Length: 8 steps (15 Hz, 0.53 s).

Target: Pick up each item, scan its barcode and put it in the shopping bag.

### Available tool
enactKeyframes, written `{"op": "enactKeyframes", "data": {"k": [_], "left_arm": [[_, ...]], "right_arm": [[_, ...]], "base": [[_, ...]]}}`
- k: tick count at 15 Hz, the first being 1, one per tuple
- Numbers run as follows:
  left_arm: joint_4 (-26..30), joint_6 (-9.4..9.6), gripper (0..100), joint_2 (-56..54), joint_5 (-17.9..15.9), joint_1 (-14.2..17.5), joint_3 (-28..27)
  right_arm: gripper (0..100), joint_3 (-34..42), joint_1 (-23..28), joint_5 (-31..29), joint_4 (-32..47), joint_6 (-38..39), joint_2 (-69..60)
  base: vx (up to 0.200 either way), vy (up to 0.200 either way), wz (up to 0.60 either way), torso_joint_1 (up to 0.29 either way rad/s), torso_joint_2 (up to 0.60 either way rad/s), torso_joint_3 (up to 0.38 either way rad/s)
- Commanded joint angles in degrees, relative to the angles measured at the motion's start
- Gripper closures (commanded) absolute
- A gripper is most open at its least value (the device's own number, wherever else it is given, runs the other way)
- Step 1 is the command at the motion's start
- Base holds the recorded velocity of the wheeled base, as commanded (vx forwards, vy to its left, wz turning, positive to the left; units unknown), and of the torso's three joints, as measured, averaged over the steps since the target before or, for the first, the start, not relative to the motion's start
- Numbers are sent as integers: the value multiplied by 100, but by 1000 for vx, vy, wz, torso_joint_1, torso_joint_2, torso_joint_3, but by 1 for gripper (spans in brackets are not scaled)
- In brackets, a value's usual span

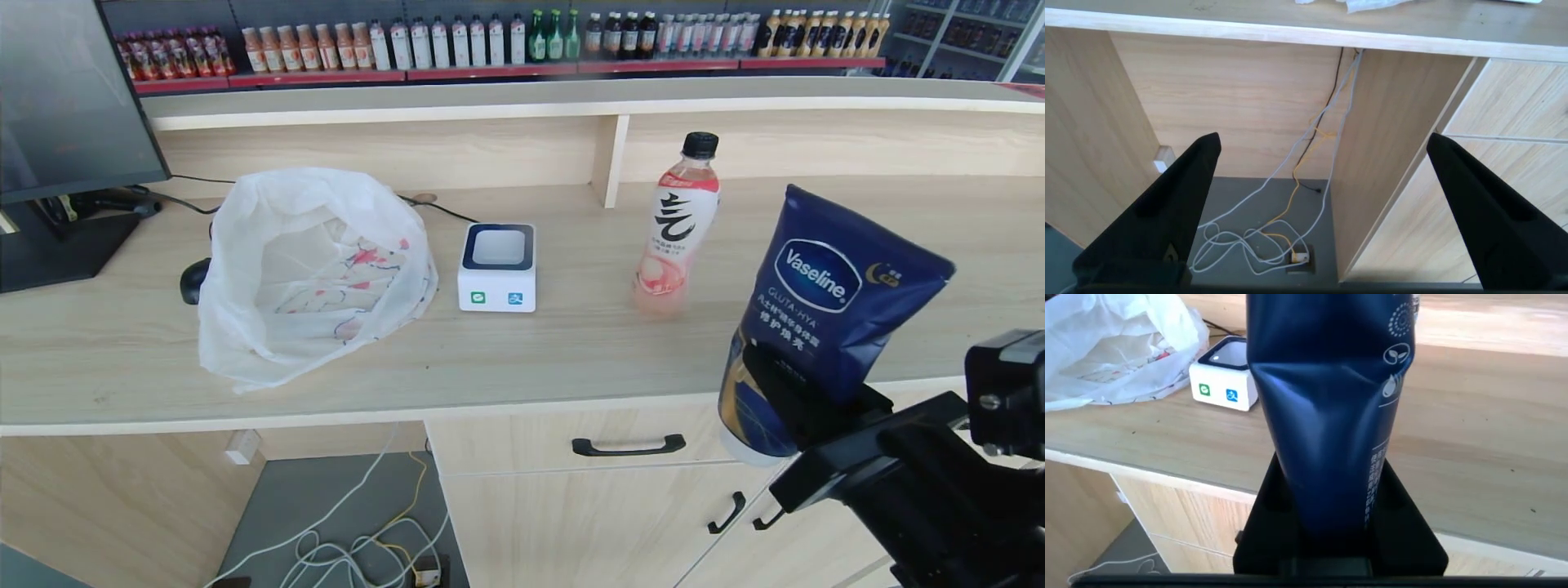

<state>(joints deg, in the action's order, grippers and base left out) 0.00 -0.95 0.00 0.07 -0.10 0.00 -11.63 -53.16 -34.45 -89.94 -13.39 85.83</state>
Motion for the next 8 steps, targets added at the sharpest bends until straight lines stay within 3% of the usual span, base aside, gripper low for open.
{"op": "enactKeyframes", "data": {"k": [1, 8], "left_arm": [[0, -2, 0, 0, 1, 1, 0], [0, -2, 0, 0, 1, 1, 0]], "right_arm": [[100, 47, -10, 0, -6, -15, -146], [100, 231, -150, 0, -6, -191, -357]], "base": [[0, 0, 0, 0, 0, 0], [0, 0, 0, 0, 0, 0]]}}
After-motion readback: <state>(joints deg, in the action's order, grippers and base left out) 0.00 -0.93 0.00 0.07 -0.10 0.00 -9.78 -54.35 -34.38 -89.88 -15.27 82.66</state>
